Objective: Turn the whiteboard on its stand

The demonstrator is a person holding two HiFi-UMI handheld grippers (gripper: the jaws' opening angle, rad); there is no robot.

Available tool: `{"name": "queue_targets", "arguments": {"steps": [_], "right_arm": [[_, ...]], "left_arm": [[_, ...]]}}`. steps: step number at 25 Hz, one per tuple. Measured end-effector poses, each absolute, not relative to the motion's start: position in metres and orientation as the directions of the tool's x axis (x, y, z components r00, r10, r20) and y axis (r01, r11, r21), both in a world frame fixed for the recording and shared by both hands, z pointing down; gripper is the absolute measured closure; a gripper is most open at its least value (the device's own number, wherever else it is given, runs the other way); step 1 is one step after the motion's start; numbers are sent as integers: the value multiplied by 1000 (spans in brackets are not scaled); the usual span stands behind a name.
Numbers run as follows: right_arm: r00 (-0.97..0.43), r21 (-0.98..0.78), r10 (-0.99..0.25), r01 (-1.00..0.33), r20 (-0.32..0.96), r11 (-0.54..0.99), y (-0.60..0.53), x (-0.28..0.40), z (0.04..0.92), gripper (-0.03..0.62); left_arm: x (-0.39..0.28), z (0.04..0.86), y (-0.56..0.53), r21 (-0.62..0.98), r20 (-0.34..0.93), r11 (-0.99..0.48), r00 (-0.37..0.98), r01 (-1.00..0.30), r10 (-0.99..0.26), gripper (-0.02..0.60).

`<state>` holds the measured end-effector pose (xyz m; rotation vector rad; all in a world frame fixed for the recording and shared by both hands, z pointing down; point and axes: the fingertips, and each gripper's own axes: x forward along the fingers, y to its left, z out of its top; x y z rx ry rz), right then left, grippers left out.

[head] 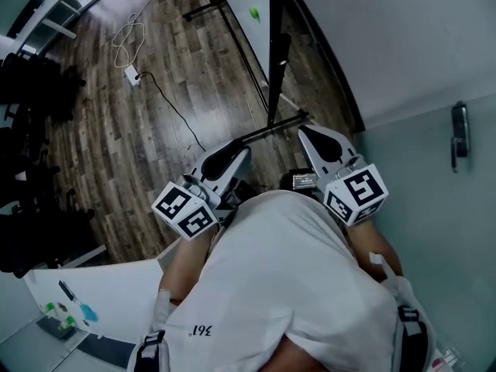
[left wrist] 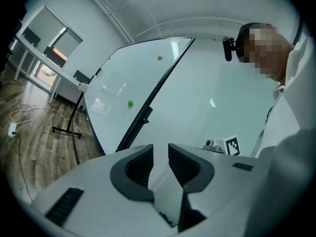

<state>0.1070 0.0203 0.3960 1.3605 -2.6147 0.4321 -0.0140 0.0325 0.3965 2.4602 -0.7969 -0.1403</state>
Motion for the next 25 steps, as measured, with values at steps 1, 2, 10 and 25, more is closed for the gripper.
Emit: {"name": "queue_targets", "arguments": {"steps": [1,2,10,25], "right_arm": [[-572,-173,-773,-820,273,546,20,108,393,568],[-571,-162,-775,-821,270,548,19,109,390,568],[-528,-157,-812,-849,250,504,10,133,380,569],[-525,-122,-816,-851,242,511,2,136,383,568]], "left_arm": [[-14,394,32,526,64,-678,819,-514,-571,479],[-14,392,32,523,62,-680,818,-514,-571,480],[-7,392,32,525,79,-681,826,-511,-558,483],[-1,401,28,525,99,-684,834,-506,-542,483]]}}
